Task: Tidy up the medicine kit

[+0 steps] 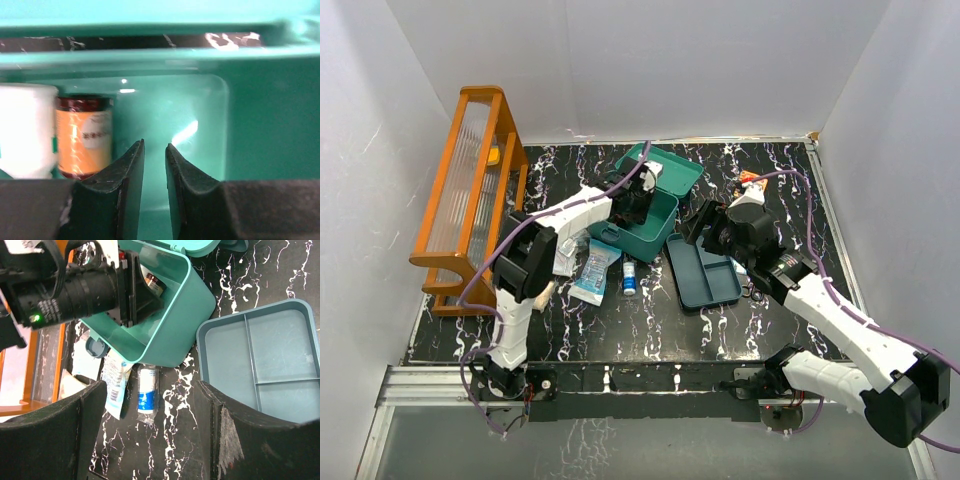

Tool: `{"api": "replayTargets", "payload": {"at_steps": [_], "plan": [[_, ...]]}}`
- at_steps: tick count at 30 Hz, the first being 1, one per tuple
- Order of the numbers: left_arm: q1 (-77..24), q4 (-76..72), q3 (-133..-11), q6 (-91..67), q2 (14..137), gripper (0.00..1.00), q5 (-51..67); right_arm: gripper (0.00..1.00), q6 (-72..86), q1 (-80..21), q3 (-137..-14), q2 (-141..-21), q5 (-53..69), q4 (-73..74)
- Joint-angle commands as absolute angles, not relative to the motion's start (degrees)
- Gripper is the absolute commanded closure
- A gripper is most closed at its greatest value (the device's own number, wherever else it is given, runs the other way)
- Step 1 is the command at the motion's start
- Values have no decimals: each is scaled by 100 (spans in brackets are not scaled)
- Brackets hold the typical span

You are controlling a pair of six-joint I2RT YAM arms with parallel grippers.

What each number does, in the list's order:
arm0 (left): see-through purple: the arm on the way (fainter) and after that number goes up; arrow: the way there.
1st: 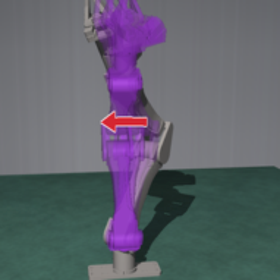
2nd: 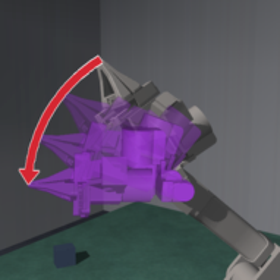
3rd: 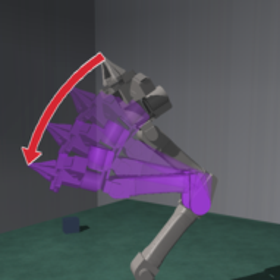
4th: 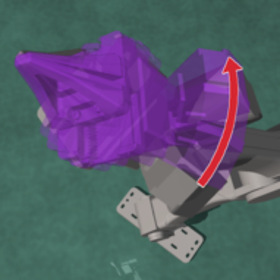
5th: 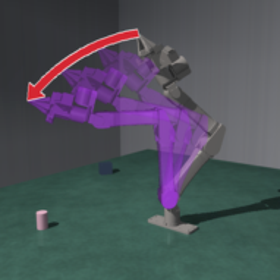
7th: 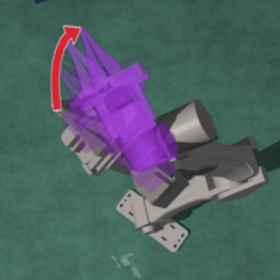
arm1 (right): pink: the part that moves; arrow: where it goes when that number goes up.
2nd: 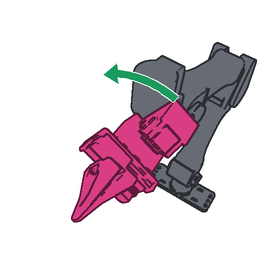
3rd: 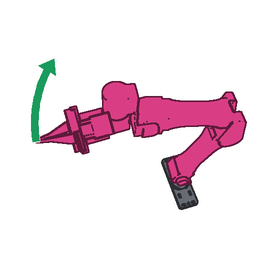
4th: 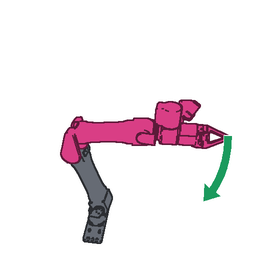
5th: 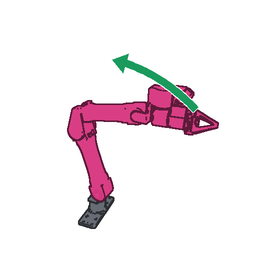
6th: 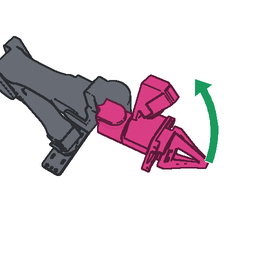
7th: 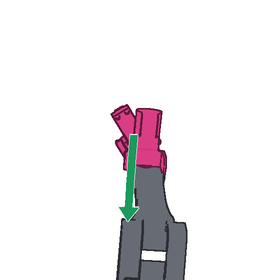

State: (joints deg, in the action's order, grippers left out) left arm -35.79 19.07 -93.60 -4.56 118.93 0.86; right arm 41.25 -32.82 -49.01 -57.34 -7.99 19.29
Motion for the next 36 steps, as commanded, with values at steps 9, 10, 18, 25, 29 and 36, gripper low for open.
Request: {"api": "replayTargets", "payload": {"at_steps": [9, 10, 18, 25, 29, 36], "plan": [[-3373, 1914, -9982, -212, 12565, 76, -523, 32, 4042, -3257, -4939, -5489, -1040, 1747], [-3356, 1889, -9964, -232, 12568, 76, -715, 32, 4043, -3253, -4944, -5497, -1030, 1748], [-3297, 1810, -9993, -442, 12314, 70, -1004, 32, 4046, -3256, -4972, -5598, -955, 1724], [-3290, 2333, -10217, -503, 11760, 64, -228, 32, 4067, -3257, -5005, -5641, -884, 1685], [-3288, 2555, -10104, -585, 11228, 63, -104, 32, 4063, -3260, -5029, -5687, -849, 1663], [-3288, 2583, -9602, -891, 10162, 54, -654, 36, 3974, -3252, -5300, -6086, -517, 1673]]}}
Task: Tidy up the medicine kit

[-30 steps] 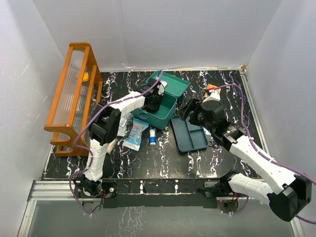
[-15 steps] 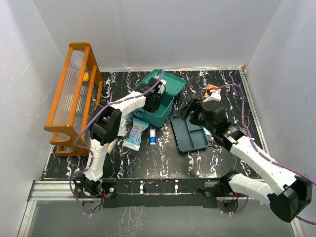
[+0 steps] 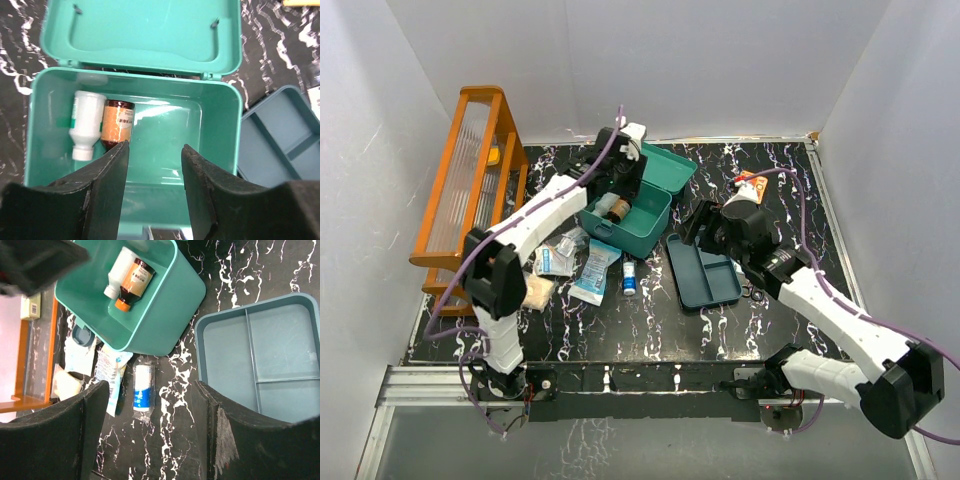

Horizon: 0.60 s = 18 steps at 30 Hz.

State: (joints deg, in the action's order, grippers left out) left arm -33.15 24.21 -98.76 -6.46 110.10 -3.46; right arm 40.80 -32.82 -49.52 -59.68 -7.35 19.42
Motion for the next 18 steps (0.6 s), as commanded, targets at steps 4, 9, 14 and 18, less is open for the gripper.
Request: {"api": "replayTargets", "payload": {"at_steps": [4, 9, 14, 18], "plan": [[-3276, 2481, -8862, -977, 9179, 43, -1137, 38, 3896, -3273, -5439, -6323, -92, 1554], [-3256, 2366, -8014, -1041, 8048, 33, -1650, 39, 4011, -3834, -5516, -6700, -167, 1324], [-3252, 2096, -7725, -922, 7044, 27, -1879, 38, 4092, -4950, -5912, -7360, -1140, 1253], [-3248, 1816, -7664, -774, 6460, 24, -1980, 37, 4434, -5607, -6165, -7993, -1899, 1289]]}}
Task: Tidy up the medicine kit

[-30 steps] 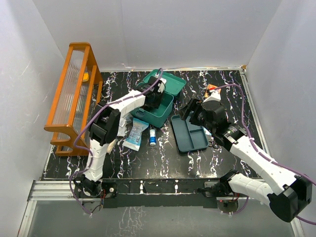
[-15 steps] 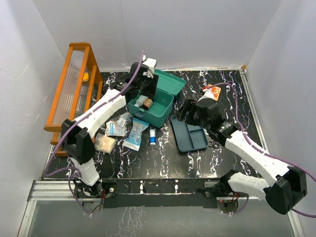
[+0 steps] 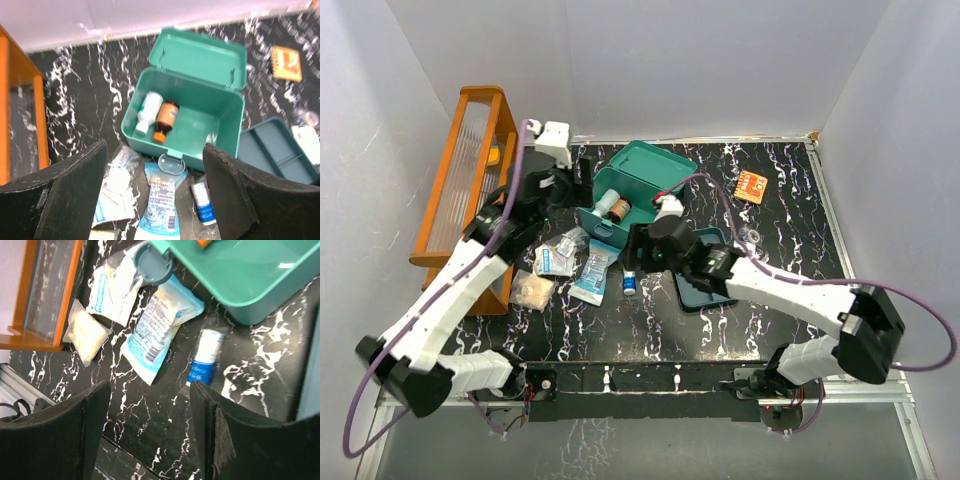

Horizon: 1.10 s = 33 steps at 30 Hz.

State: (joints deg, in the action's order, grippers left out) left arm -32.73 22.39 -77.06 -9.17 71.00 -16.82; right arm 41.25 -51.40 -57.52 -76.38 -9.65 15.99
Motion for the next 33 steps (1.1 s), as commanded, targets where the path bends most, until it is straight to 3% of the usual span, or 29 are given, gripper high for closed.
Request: {"api": "replayTargets", "payload": {"at_steps": [1, 8, 20, 25, 33], "plan": [[-3250, 1745, -7631, -747, 6315, 24, -2013, 37, 4516, -5732, -6185, -8126, -2036, 1255], [-3245, 1356, -7296, -728, 5628, 22, -2038, 38, 4828, -6283, -6655, -9232, -2398, 1093], [-3245, 1151, -7293, -712, 5638, 20, -1940, 49, 5568, -6461, -7368, -10681, -3551, 1523], [-3245, 1145, -7310, -708, 5704, 18, -1913, 52, 5456, -6351, -7787, -11212, -3420, 1554], [-3248, 1112, -7367, -644, 5780, 17, -1887, 66, 5364, -6195, -7741, -11498, -3066, 1293]]}}
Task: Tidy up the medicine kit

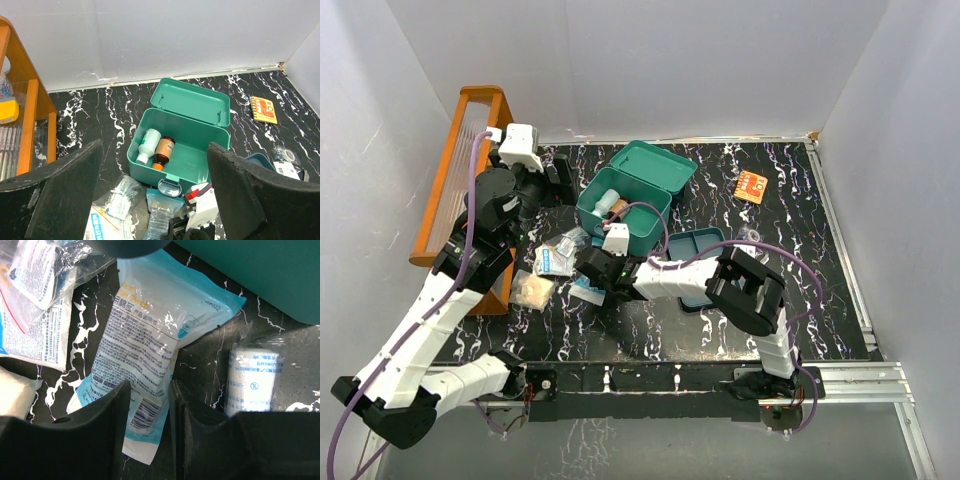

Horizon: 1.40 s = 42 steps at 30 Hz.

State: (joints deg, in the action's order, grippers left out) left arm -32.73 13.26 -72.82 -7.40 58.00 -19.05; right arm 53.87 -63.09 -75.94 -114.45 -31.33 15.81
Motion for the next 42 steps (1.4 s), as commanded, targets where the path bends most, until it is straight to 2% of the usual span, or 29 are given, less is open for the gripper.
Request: {"api": "replayTargets", "payload": {"at_steps": [1, 4, 15, 27, 34, 42], "plan": [[-3248, 1116, -7380, -630, 5789, 17, -1882, 70, 5357, -6160, -7729, -11521, -2975, 1258], [-3245, 1112, -7400, -616, 5834, 16, -1864, 78, 5214, -6116, -7726, -11553, -2801, 1184], [-3249, 1401, -7390, -934, 5905, 15, -1812, 100, 4712, -6126, -7214, -11082, -2217, 729], [-3248, 3090, -6841, -2274, 5744, 15, -1625, 100, 4048, -6123, -6297, -10152, -1212, -36], [-3245, 3912, -6621, -3156, 5993, 15, -532, 100, 3784, -6122, -5689, -9600, -678, -633], [-3249, 4033, -5975, -3593, 5816, 15, 345, 100, 3996, -6125, -4744, -8943, -149, -1594]]}}
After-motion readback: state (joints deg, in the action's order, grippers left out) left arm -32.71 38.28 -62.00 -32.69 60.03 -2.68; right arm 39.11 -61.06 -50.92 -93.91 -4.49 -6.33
